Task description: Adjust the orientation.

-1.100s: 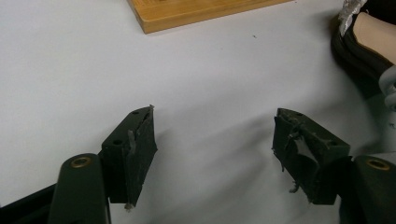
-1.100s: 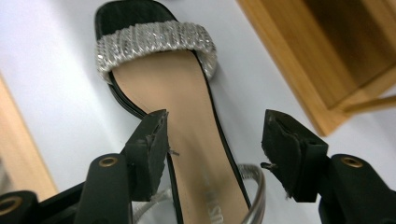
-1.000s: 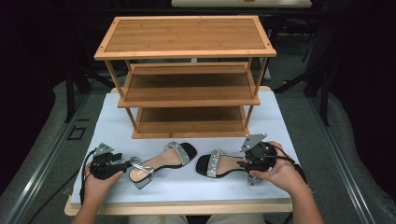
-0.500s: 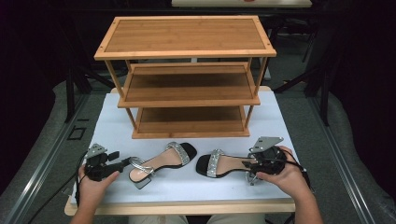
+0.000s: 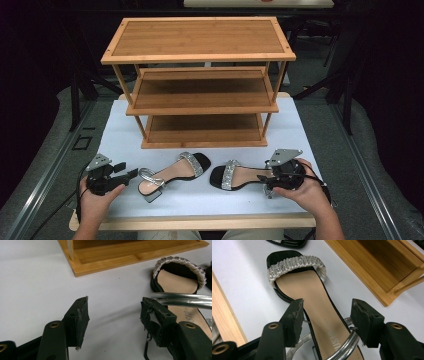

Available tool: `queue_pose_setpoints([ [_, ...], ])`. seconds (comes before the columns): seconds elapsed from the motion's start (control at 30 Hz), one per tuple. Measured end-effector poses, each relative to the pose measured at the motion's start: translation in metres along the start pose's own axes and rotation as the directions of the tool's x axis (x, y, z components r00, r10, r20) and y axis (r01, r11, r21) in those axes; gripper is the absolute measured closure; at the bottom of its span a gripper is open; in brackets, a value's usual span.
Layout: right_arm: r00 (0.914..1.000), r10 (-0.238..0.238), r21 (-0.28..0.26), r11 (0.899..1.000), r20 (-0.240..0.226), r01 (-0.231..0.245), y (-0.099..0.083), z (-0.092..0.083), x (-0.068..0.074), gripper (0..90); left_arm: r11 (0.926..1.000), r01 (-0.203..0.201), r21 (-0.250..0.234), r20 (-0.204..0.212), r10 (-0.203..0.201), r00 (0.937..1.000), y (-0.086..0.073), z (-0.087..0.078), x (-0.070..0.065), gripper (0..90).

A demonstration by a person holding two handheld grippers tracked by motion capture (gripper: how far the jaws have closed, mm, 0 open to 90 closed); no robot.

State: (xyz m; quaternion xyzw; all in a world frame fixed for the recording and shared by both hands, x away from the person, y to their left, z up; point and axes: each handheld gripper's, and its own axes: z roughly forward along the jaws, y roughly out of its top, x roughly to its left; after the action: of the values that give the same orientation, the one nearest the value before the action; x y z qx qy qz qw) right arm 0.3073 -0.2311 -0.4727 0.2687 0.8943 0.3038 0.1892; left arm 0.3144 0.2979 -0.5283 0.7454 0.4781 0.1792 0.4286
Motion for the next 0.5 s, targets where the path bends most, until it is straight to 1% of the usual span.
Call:
queue_pose_setpoints([
  [0.07,1.0,0.003,-0.005,1.0,-0.001,-0.003,0.0,-0.001,0.0,43.8,0.9999,-0.004,-0.011,-0.002,0.004,1.0,0.002,-0.003,-0.001,39.3],
  [0.1,1.0,0.005,-0.002,1.0,-0.004,-0.005,0.001,-0.002,0.001,45.1,0.9999,-0.002,-0.013,0.004,0.002,1.0,0.004,-0.004,-0.001,39.3],
  [0.17,0.9997,0.006,-0.01,1.0,-0.023,-0.006,0.001,-0.003,0.001,45.5,0.9999,0.001,-0.015,0.015,-0.001,0.9999,0.009,-0.009,-0.001,39.3],
  [0.2,0.9996,0.008,-0.007,1.0,-0.027,-0.008,0.001,-0.003,0.002,45.5,0.9999,0.006,-0.009,0.029,-0.006,0.9996,0.014,-0.012,-0.001,39.2],
  [0.23,0.9998,0.006,-0.024,1.0,-0.019,-0.007,0.002,-0.003,0.003,45.5,1.0,0.006,-0.003,0.031,-0.006,0.9995,0.016,-0.013,-0.002,39.2],
  [0.27,0.9998,0.007,-0.025,1.0,-0.017,-0.007,0.002,-0.003,0.003,45.4,1.0,0.007,0.004,0.039,-0.007,0.9992,0.022,-0.016,-0.002,39.1],
  [0.3,1.0,-0.003,-0.014,1.0,-0.004,0.002,0.004,-0.007,0.004,45.3,0.9998,-0.003,0.022,0.04,0.002,0.9992,0.03,-0.021,-0.004,38.7],
  [0.33,1.0,-0.003,-0.014,1.0,-0.004,0.002,0.004,-0.007,0.004,45.3,0.9998,-0.003,0.022,0.04,0.002,0.9992,0.03,-0.021,-0.004,38.6],
  [0.4,1.0,-0.008,-0.011,1.0,-0.006,0.007,0.005,-0.009,0.004,45.3,0.9987,-0.025,0.045,0.032,0.024,0.9992,0.041,-0.027,-0.007,38.3],
  [0.43,0.9999,-0.006,-0.021,1.0,-0.009,0.006,0.005,-0.008,0.004,45.3,0.9979,-0.033,0.056,0.031,0.031,0.999,0.046,-0.029,-0.008,38.0],
  [0.47,0.9999,-0.007,-0.021,1.0,-0.01,0.007,0.005,-0.008,0.004,45.3,0.997,-0.041,0.065,0.037,0.039,0.9986,0.05,-0.032,-0.009,37.8],
  [0.5,1.0,-0.008,-0.019,1.0,-0.006,0.008,0.004,-0.008,0.004,45.2,0.9966,-0.039,0.072,0.048,0.036,0.9982,0.054,-0.033,-0.01,37.4],
])
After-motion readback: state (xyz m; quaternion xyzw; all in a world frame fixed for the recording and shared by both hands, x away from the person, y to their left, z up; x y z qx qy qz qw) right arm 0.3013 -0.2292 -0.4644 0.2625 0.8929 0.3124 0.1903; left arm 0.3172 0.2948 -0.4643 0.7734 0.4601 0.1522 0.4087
